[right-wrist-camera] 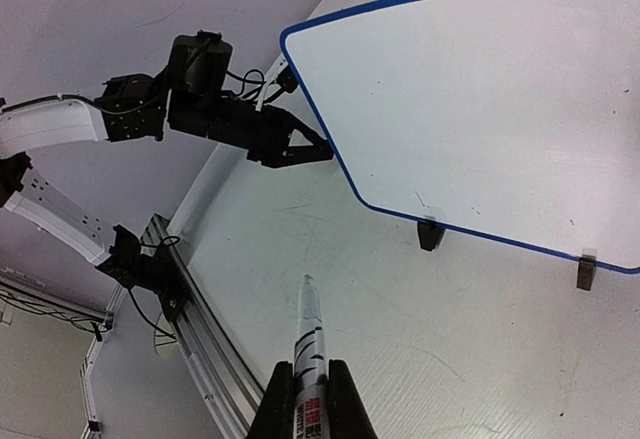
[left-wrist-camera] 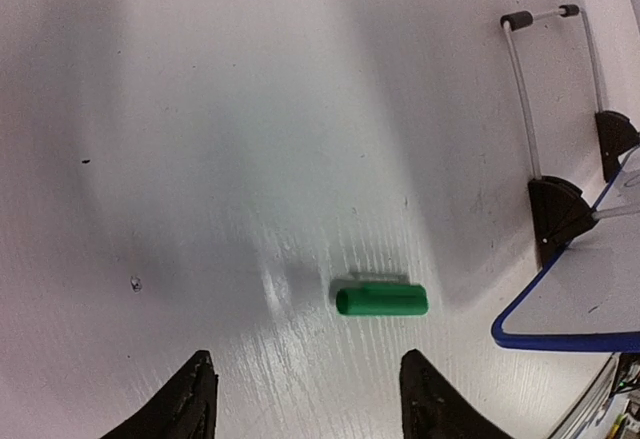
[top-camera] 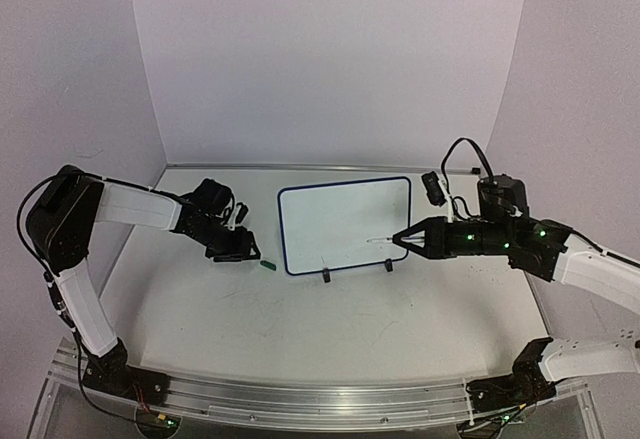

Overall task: Write a sentence on the whiteboard
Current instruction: Place the pen cap at the center of the board, then hold the whiteboard at the center of the board.

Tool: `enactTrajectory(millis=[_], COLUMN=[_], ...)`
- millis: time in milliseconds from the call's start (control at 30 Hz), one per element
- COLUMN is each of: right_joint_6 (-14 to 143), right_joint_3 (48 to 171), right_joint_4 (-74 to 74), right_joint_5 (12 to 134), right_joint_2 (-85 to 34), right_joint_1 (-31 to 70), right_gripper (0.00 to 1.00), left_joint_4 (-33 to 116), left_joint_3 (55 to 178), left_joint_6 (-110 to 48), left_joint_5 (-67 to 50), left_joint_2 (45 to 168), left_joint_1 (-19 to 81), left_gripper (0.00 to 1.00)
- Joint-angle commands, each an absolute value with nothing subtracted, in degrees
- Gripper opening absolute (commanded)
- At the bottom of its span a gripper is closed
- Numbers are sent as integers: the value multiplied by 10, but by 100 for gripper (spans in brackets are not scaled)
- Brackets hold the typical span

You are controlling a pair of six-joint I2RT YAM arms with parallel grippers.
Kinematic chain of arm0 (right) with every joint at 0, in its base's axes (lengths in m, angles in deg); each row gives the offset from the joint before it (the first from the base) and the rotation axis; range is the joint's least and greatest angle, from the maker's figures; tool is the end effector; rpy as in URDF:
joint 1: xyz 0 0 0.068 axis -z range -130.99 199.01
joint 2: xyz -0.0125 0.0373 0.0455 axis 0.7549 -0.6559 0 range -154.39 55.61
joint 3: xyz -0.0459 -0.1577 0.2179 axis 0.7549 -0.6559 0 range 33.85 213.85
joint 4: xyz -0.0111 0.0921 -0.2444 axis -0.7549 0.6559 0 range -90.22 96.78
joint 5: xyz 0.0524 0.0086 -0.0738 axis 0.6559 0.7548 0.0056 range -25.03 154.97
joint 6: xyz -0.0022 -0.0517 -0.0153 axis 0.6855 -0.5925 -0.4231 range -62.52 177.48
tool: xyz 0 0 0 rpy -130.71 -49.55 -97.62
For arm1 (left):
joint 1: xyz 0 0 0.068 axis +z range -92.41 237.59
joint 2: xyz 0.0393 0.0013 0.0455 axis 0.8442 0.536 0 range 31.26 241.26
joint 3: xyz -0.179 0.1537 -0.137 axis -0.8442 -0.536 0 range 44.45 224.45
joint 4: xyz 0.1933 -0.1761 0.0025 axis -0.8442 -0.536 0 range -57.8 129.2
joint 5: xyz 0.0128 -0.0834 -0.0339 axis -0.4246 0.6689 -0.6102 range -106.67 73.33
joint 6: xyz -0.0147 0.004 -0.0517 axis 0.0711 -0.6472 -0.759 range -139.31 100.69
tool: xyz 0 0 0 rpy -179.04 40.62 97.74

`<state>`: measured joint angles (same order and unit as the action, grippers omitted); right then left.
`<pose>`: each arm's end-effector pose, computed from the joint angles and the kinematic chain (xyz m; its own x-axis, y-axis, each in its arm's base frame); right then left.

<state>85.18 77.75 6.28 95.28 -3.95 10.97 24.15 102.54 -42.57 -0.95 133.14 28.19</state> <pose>0.1742 0.1591 0.2931 -0.6814 -0.0236 -0.7315 -0.6589 0.4549 0.5991 0.2992 -0.1796 0.1530 -0.9198 0.0820 -0.3838 0.2519 0.8731 -0.4173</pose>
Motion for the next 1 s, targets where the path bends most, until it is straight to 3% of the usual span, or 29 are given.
enactTrajectory(millis=[0,133,300,533,700,967], right_joint_6=[853,850,852,871,868,857], right_joint_3=[777,780,777,773,801,855], right_joint_4=[37,33,-23,-153,-205,-226], right_joint_5=[926,889,849,835,824,796], right_joint_2=[-39,-36,-47,-104,-170,-252], right_joint_1=[99,80,46,26,10,6], right_gripper=[0,0,0,0,0,0], left_joint_4=[228,177,90,37,104,146], left_joint_3=[1033,1047,1116,1230,1226,1251], left_joint_6=[-414,-406,-354,-231,-159,-121], left_joint_5=[-25,-60,-56,84,222,320], left_joint_2=[1322,1291,1236,1226,1218,1280], left_joint_1=[286,287,291,298,300,303], left_gripper=[70,82,84,83,82,80])
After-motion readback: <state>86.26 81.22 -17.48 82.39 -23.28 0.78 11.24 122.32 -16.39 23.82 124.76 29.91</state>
